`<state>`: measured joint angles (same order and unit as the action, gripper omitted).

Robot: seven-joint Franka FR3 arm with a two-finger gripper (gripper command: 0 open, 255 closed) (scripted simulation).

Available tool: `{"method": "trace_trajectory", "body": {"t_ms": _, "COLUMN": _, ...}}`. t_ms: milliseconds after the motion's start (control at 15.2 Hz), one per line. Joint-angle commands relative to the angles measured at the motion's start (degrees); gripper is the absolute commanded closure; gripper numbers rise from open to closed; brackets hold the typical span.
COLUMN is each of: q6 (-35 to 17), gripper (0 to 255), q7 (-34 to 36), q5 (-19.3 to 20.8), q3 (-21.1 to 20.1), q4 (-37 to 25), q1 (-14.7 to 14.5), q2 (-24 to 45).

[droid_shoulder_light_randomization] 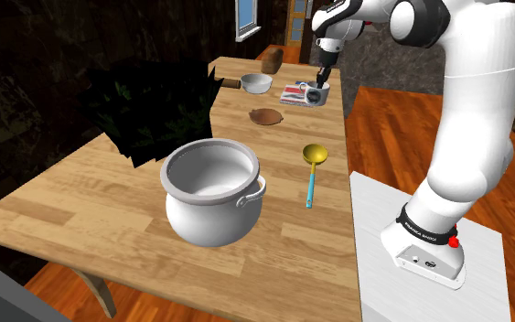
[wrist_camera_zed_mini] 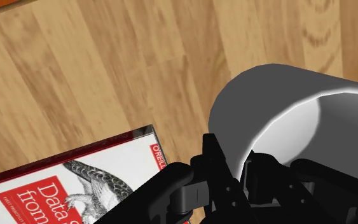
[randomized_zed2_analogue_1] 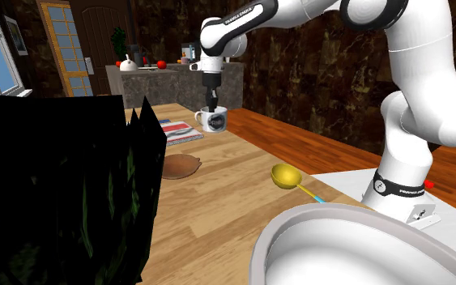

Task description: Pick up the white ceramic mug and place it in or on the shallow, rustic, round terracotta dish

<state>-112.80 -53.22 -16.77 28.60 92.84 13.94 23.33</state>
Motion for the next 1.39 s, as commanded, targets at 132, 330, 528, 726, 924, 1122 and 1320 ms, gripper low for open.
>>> {"method": "trace_trajectory", "body": {"t_ms": 132, "q6": 2.52, "gripper": 255, "q7": 0.63, "q5": 0.67, "q3": 0.28, "q4": -1.68, "q1": -0.12, "q2": -0.99}}
{"method": "trace_trajectory", "body": {"t_ms": 330, "q6": 3.38, "gripper": 255, "q7": 1.99, "q5": 0.89, "q3": 0.01, "q4": -2.65, "q1": -0.9, "q2": -1.06}}
{"method": "trace_trajectory", "body": {"t_ms": 528, "q6": 3.71, "gripper": 255, "q7": 5.55, "q5": 0.98, "q3": -1.04, "q4": -4.14, "q1": -3.15, "q2": -0.32}}
{"method": "trace_trajectory", "body": {"t_ms": 726, "q6": 4.33, "gripper": 255, "q7": 9.01, "q5": 0.93, "q3": -2.11, "q4": -6.35, "q1": -5.2, "q2": 0.92}}
{"method": "trace_trajectory", "body": {"t_ms": 924, "q6": 5.24, "gripper": 255, "q7": 12.4, "q5": 0.75, "q3": -3.17, "q4": -9.35, "q1": -7.03, "q2": 2.67}}
{"method": "trace_trajectory", "body": {"t_ms": 1122, "q6": 6.51, "gripper": 255, "q7": 15.72, "q5": 0.47, "q3": -4.23, "q4": -13.23, "q1": -8.64, "q2": 4.97}}
{"method": "trace_trajectory", "body": {"t_ms": 1320, "q6": 8.2, "gripper": 255, "q7": 19.0, "q5": 0.09, "q3": -5.27, "q4": -18.14, "q1": -9.99, "q2": 7.88}}
